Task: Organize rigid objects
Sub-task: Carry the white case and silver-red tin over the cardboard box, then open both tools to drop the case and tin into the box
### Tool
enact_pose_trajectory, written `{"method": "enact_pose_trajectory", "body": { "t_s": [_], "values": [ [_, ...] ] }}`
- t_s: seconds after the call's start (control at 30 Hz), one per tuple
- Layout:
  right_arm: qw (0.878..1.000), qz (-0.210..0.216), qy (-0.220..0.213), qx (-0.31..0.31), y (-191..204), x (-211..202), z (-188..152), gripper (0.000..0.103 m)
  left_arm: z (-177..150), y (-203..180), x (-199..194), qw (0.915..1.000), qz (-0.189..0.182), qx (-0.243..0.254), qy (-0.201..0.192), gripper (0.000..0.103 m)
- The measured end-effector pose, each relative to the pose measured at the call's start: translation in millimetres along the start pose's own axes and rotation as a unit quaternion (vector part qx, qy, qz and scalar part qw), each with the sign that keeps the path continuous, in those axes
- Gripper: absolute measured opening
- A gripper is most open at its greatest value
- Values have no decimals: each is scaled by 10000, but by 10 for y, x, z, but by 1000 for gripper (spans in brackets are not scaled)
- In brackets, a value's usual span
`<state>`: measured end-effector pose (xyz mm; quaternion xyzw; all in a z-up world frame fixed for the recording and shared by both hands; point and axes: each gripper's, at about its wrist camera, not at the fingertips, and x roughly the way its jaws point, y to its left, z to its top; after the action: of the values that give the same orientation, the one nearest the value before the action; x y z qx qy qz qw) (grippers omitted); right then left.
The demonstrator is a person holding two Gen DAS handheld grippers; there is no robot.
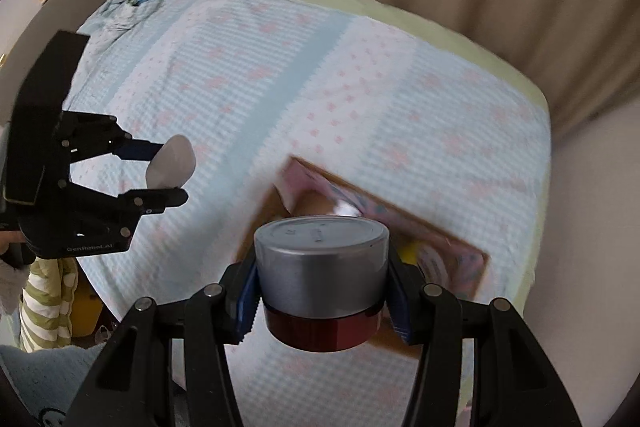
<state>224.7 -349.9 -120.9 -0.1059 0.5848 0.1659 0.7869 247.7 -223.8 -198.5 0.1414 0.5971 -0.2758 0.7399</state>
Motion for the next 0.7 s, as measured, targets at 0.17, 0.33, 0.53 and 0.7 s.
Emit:
{"method": "enact_pose_trajectory", "body": {
  "t_s": [0.17, 0.33, 0.53, 0.7],
  "values": [
    [9988, -29, 268, 404, -421, 225, -411, 50, 141, -458, 419, 9993, -248, 137, 236, 41],
    [9961, 40, 507, 726, -718, 574, -759, 50, 179, -680, 884, 9979, -292, 123, 561, 41],
    [9936, 198, 658, 893, -880, 1005, -1008, 50, 240, -744, 1420, 9956, -193, -118, 907, 41],
    [9922, 315, 646, 1022, -961, 1239, -1121, 50, 324, -761, 1690, 9943, -125, -224, 1039, 41]
  ]
}}
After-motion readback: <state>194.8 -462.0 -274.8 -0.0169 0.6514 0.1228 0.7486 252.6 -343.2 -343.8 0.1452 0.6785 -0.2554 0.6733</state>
